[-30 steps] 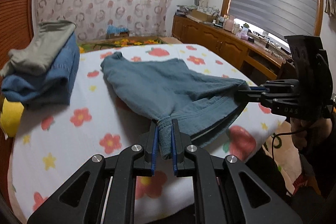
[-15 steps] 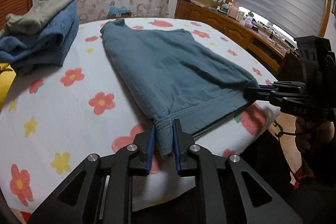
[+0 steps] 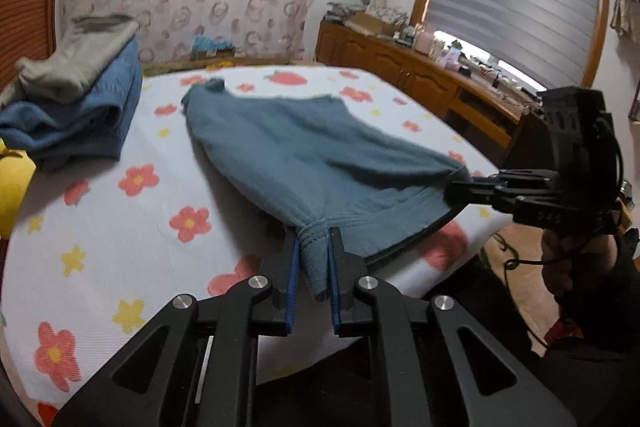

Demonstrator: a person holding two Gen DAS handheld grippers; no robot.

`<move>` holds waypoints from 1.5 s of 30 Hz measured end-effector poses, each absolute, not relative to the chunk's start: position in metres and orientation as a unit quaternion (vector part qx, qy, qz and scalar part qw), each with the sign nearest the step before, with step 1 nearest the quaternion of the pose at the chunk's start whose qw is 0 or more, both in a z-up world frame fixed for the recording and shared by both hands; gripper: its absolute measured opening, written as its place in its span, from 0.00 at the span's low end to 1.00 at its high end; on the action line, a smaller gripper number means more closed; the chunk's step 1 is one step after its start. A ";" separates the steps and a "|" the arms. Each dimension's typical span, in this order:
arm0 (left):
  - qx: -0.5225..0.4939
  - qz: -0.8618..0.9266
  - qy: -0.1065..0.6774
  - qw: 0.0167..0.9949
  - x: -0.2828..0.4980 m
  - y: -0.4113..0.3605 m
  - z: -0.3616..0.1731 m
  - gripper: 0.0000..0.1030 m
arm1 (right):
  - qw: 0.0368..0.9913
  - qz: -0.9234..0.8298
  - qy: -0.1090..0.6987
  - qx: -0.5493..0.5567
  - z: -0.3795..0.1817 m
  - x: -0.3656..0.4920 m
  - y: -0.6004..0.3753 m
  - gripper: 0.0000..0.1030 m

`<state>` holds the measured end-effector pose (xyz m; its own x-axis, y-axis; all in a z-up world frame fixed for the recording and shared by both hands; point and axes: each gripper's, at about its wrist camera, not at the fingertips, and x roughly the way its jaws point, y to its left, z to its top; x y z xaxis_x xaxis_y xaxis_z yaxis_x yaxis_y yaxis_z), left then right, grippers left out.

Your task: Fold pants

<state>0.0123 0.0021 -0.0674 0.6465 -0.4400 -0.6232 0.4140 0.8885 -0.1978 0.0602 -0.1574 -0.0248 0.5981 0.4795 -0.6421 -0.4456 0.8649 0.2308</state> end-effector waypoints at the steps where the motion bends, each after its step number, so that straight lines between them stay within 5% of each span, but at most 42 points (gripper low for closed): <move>1: -0.019 -0.238 0.344 0.908 0.010 0.003 -0.063 0.13 | 0.894 0.259 0.363 0.024 -0.022 0.057 -0.159 0.11; 21: -0.016 -0.265 0.302 0.916 -0.010 -0.005 -0.024 0.13 | 0.914 0.266 0.305 0.035 0.015 0.014 -0.186 0.11; 45: -0.029 -0.217 0.293 0.931 0.078 0.002 -0.022 0.13 | 0.929 0.226 0.294 0.008 0.008 0.121 -0.142 0.11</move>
<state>0.0776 0.0023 -0.0221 0.7344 -0.4213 -0.5322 0.3877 0.9039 -0.1806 0.1208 -0.1418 0.0081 0.7251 0.4251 -0.5417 -0.4155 0.8974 0.1481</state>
